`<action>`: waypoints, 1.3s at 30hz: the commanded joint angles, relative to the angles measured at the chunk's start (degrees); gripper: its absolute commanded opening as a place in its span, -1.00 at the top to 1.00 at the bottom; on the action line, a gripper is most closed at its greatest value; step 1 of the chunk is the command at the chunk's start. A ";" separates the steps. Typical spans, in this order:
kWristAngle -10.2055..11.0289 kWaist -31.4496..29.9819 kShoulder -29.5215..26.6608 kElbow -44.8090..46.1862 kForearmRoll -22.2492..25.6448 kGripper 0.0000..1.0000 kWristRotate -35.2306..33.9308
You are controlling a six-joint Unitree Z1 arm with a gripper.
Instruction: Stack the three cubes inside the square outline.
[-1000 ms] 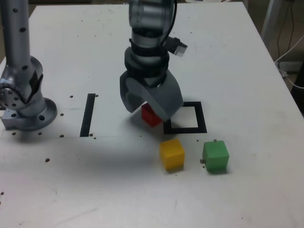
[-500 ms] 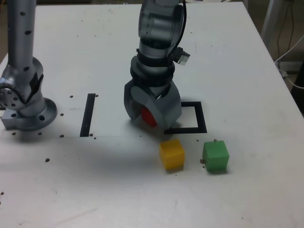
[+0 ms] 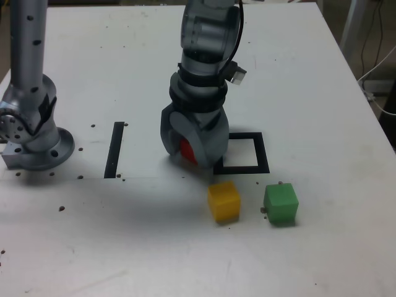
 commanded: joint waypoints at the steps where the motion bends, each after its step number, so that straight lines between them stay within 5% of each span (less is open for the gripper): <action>1: -0.05 -0.10 0.38 -0.32 0.27 0.56 -0.18; 13: 0.12 -0.10 0.56 -8.30 7.47 0.56 -4.57; 22: -1.48 -0.06 3.37 -20.59 15.86 0.56 -16.21; 31: -6.40 1.13 7.91 -22.83 14.40 0.56 -23.22; 39: -7.41 1.72 10.03 -22.71 12.75 0.56 -23.23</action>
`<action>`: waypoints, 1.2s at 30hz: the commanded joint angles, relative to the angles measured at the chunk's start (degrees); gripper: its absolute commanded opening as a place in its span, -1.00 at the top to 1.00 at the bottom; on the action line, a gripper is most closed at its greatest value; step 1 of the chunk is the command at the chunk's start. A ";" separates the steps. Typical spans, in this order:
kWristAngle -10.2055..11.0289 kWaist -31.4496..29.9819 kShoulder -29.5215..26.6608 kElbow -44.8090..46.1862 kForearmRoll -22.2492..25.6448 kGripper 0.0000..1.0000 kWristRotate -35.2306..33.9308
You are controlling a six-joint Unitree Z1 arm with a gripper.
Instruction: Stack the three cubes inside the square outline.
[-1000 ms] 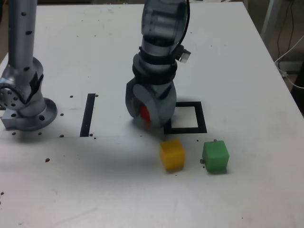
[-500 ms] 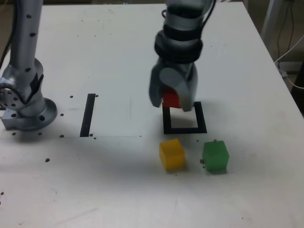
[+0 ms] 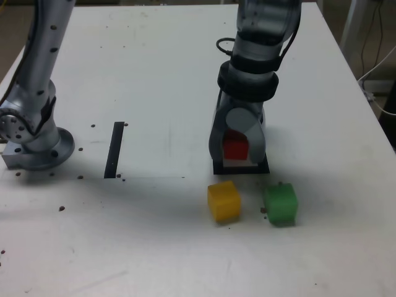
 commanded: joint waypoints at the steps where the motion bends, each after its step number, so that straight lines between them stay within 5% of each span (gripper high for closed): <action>1: -0.12 0.08 0.44 -0.01 -0.34 0.56 -0.08; 22: 0.54 1.50 1.97 0.19 -1.97 0.53 -0.05; 24: 0.59 1.51 2.07 0.22 -2.02 0.33 0.06; 30: 0.53 1.51 2.32 0.44 -2.28 -0.87 0.40; 36: 0.48 1.51 2.54 0.44 -2.39 -0.99 0.52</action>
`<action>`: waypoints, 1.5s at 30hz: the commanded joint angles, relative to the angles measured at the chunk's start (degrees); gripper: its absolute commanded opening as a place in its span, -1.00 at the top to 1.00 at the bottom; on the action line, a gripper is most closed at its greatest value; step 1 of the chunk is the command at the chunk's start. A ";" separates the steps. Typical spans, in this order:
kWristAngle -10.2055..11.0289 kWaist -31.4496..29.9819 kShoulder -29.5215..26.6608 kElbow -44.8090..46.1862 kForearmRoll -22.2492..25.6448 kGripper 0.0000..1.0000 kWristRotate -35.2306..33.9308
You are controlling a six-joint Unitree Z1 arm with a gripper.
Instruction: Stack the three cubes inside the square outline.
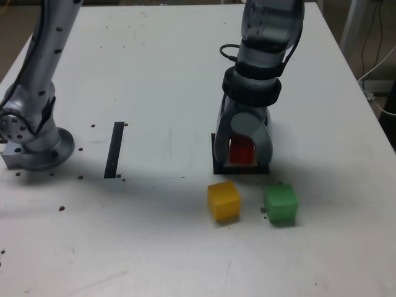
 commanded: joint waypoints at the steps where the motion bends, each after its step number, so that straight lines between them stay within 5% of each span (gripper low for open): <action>1: -0.05 0.13 0.35 0.03 -0.13 -0.99 0.12; 7: 0.60 0.13 -0.87 0.22 0.11 -0.99 -0.16; 15: 5.87 -0.59 -8.96 2.48 2.60 -0.99 -4.77; 20: 6.88 -2.76 -11.31 1.76 5.39 -0.99 -7.87; 30: 6.35 -9.43 -11.45 0.41 10.54 -1.00 -17.43; 45: 0.54 -18.20 -5.98 -0.58 10.47 -0.97 -27.33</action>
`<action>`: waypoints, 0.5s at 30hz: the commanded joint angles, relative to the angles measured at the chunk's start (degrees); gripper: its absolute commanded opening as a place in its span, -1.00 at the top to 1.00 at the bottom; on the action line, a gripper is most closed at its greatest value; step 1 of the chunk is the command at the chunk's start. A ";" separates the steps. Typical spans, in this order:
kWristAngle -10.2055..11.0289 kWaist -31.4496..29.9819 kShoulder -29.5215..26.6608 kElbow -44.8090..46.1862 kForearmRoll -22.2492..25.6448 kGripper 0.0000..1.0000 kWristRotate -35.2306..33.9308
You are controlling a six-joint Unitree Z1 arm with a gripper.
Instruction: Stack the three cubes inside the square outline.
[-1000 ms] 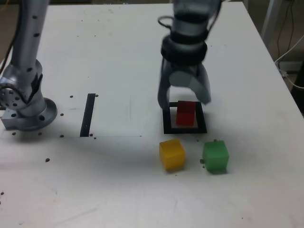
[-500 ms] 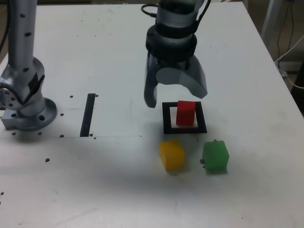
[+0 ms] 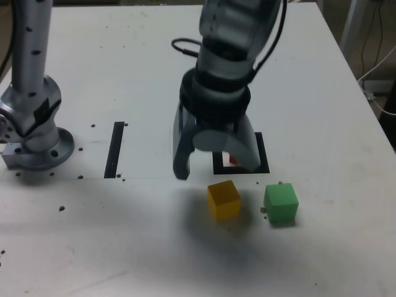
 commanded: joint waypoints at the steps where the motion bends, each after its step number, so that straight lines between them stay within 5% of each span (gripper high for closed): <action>1: -0.58 -0.56 1.16 -0.32 -0.51 -0.97 -0.23; 15: -4.65 -0.92 6.15 -0.12 -3.66 -0.84 1.51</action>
